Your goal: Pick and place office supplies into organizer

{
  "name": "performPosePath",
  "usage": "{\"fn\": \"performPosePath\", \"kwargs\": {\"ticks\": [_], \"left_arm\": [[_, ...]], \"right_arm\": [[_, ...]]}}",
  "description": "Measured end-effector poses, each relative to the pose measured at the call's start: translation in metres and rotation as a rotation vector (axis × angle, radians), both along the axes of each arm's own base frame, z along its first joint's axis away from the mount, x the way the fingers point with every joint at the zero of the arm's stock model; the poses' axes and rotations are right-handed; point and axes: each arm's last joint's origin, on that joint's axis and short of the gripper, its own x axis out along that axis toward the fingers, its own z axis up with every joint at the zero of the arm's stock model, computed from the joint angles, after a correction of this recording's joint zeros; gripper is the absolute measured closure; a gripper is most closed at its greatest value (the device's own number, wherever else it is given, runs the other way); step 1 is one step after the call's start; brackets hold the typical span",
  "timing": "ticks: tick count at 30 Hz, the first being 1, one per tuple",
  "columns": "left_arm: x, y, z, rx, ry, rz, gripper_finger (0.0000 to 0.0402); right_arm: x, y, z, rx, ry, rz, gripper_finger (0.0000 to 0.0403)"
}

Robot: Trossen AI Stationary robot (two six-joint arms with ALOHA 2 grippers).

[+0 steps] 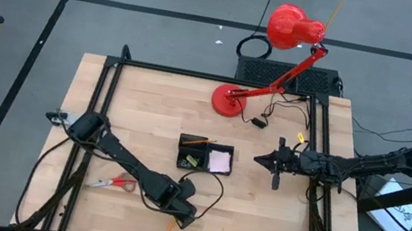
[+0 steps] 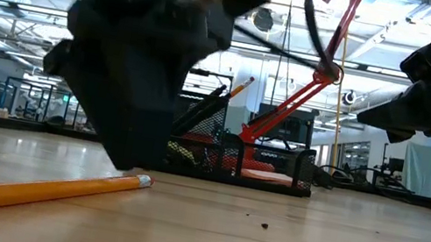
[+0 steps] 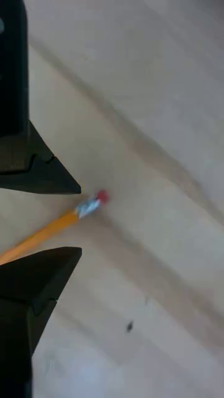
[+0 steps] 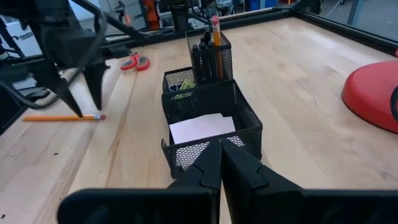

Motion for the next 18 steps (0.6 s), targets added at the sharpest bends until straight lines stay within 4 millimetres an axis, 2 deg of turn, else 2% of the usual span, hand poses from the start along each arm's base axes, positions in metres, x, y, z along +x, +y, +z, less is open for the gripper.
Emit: {"fn": "performPosePath", "kwargs": {"ticks": [10, 18], "left_arm": [[0.007, 0.000, -0.022, -0.017, 0.039, -0.018, 0.0250], [0.001, -0.008, -0.025, -0.014, 0.063, -0.045, 0.0250]], "right_arm": [[0.000, 0.000, -0.001, -0.001, 0.006, -0.001, 0.0401], [0.000, 0.000, -0.002, -0.002, 0.015, 0.000, 0.0401]]}}
